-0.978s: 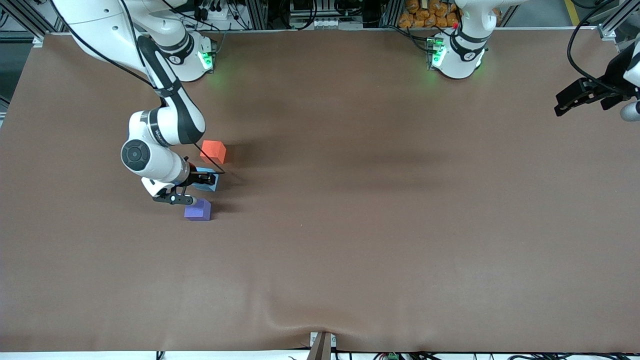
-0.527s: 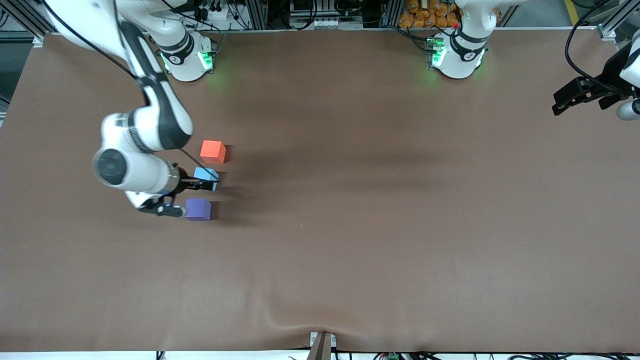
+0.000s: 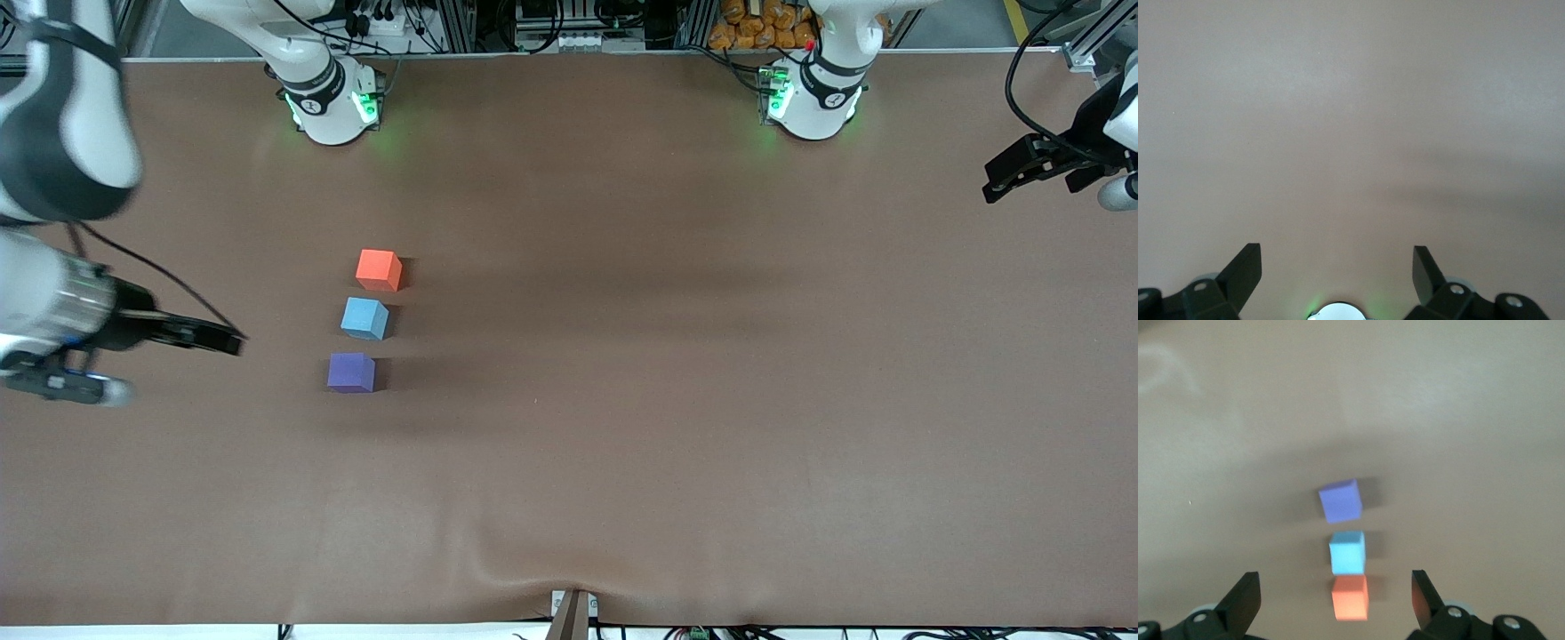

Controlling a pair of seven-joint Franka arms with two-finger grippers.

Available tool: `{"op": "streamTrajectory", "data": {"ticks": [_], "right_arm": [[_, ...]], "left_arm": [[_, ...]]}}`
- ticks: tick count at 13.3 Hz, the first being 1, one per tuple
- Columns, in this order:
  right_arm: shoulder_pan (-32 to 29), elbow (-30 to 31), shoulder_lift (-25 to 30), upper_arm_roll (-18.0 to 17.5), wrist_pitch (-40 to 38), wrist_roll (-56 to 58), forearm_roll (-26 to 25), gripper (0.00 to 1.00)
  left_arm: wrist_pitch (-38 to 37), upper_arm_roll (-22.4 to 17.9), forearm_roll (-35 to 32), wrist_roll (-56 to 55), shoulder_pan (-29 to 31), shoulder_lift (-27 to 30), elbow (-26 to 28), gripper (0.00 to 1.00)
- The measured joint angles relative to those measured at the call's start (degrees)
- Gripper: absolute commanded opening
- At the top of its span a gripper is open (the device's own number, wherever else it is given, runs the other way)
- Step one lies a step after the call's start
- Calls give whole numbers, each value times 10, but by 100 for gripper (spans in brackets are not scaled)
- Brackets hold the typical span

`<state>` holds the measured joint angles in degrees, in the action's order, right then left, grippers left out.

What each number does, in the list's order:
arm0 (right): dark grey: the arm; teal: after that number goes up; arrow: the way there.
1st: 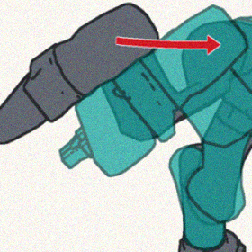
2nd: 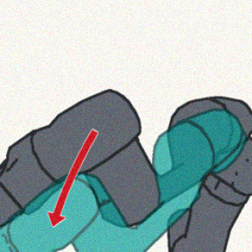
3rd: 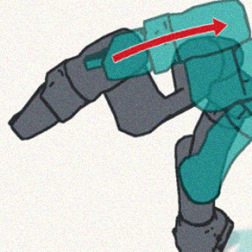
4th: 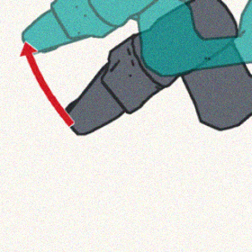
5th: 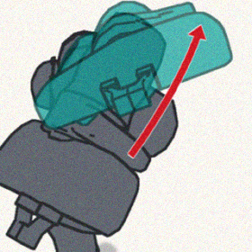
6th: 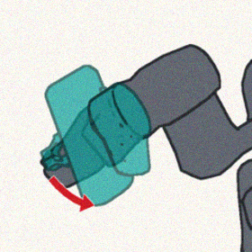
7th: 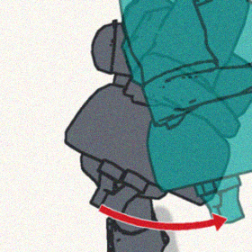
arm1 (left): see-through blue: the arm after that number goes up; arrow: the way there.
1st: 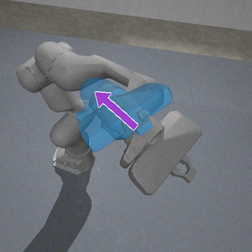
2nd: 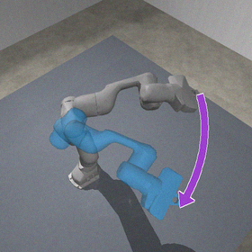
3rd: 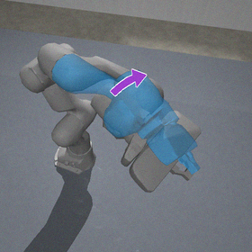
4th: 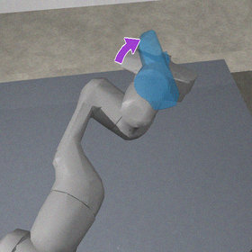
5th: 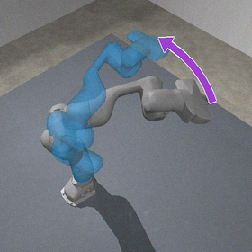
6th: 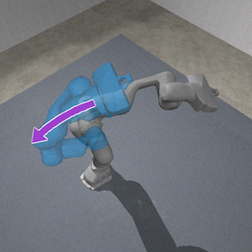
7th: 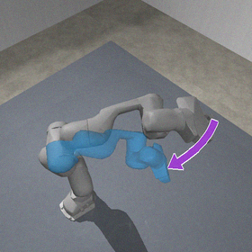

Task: Place blue block between orange and purple blocks

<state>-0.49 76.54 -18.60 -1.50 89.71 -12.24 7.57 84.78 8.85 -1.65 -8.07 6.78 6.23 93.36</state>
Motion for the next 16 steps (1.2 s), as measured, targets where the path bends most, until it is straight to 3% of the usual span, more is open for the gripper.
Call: {"op": "streamTrajectory", "data": {"ticks": [2, 4, 9, 13, 16], "right_arm": [[-17, -38, 8, -11, -52, 2, -7, 100], [-16, -38, 45, -18, -61, 1, -33, 100], [-19, 113, 177, -17, 2, 1, -49, 100], [-19, 131, 195, -18, 10, 10, -50, 100], [-19, 98, 195, -18, -15, 34, -63, 100]], "left_arm": [[0, 0, 0, 0, 0, 0, -1, 100], [0, 0, 0, 0, 0, 1, -3, 100], [-5, 2, 14, 0, 0, 17, -3, 100], [-6, 2, 19, 17, 0, 27, -2, 100], [-11, 1, 19, 46, 0, 31, -3, 100]]}}
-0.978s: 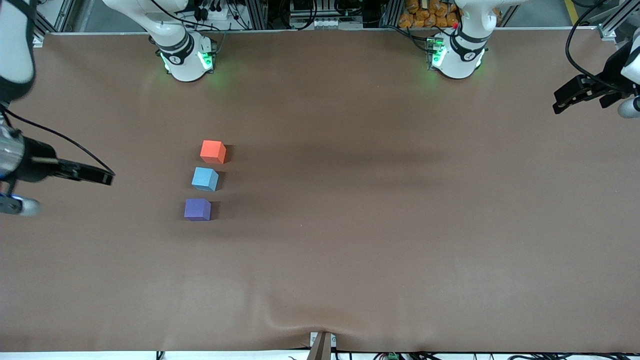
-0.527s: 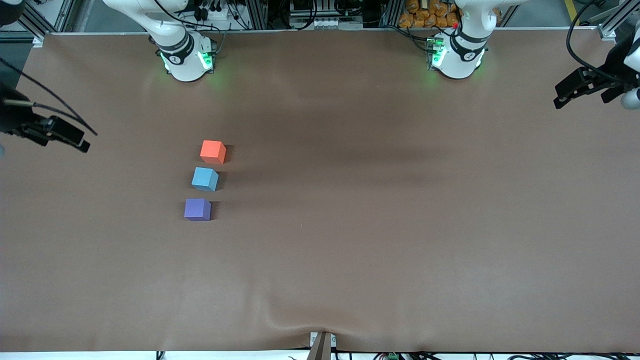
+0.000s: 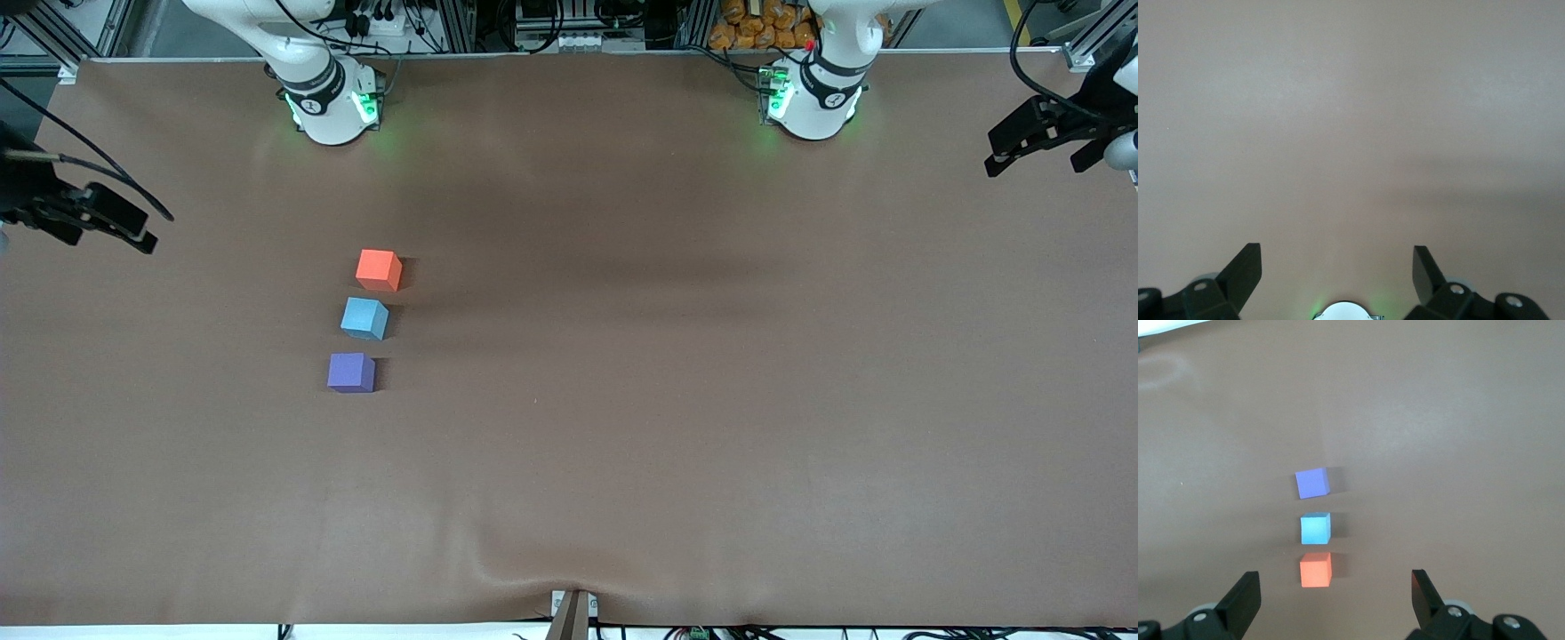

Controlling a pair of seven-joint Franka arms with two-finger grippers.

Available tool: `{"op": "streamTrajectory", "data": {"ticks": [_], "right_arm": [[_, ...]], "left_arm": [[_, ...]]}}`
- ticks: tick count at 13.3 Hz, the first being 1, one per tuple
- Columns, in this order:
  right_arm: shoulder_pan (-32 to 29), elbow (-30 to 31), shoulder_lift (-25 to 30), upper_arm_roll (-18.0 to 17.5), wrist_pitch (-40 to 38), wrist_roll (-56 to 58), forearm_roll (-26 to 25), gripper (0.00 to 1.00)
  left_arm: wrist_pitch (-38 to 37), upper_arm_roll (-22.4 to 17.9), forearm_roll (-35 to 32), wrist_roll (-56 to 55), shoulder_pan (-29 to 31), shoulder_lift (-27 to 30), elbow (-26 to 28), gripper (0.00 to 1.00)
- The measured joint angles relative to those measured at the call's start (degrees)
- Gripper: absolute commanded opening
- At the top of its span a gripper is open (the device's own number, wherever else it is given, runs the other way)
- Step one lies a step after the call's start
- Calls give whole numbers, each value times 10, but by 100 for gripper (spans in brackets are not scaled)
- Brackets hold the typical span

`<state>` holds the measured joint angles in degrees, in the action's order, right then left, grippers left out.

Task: Place blue block between orange and purple blocks

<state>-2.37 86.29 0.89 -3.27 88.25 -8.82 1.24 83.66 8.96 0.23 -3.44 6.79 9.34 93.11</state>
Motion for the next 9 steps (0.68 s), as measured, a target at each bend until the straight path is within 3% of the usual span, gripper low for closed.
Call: {"op": "streamTrajectory", "data": {"ticks": [9], "right_arm": [[0, -23, -1, 8, -49, 81, -25, 100]], "left_arm": [[-5, 12, 1, 1, -2, 0, -9, 100]]}}
